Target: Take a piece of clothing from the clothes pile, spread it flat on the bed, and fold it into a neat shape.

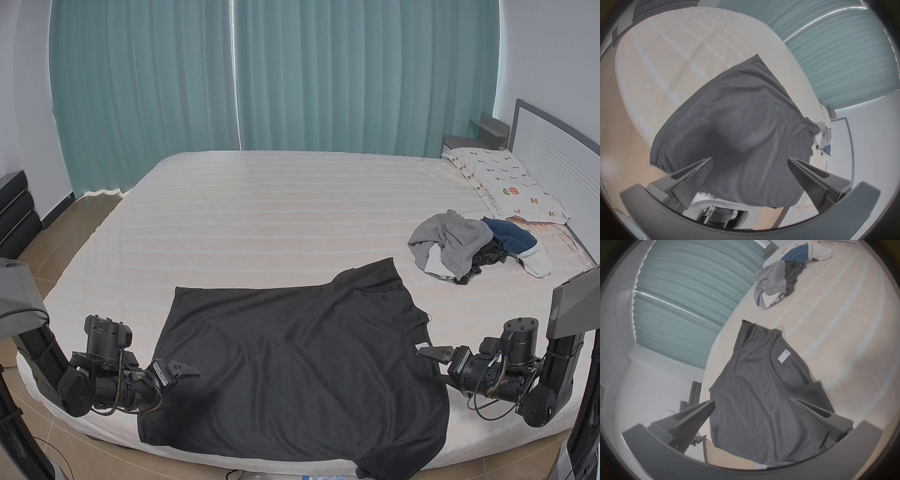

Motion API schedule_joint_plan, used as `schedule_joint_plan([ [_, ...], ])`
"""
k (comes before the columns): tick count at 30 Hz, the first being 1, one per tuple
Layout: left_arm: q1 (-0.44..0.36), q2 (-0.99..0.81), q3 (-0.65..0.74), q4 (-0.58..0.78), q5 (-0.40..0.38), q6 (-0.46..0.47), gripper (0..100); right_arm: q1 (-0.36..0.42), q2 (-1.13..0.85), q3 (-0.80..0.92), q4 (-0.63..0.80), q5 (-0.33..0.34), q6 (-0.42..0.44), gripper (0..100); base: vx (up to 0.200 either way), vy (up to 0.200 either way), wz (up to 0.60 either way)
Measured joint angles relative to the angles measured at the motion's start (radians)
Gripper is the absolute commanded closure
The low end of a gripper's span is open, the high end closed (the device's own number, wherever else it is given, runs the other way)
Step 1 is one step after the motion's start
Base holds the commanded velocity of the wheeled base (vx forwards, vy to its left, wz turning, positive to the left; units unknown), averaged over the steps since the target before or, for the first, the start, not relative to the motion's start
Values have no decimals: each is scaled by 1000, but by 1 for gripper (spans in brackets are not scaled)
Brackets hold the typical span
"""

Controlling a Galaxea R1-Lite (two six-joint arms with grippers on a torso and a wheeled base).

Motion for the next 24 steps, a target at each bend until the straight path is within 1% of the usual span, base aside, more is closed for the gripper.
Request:
schedule_joint_plan([
  [2, -2, -11, 16, -3, -5, -2, 0, 0, 26, 25, -11, 11, 6, 0, -200, 0, 0],
  [9, -5, -26, 38, -6, -11, -4, 0, 3, 76, 59, -13, 23, 12, 0, 0, 0, 0],
  [20, -6, -27, 14, -1, -6, -1, 0, 4, 93, 60, -13, 23, 12, 0, 0, 0, 0],
  [24, -3, -27, 3, 1, -2, -2, 0, 4, 95, 60, -13, 23, 13, 0, 0, 200, 0],
])
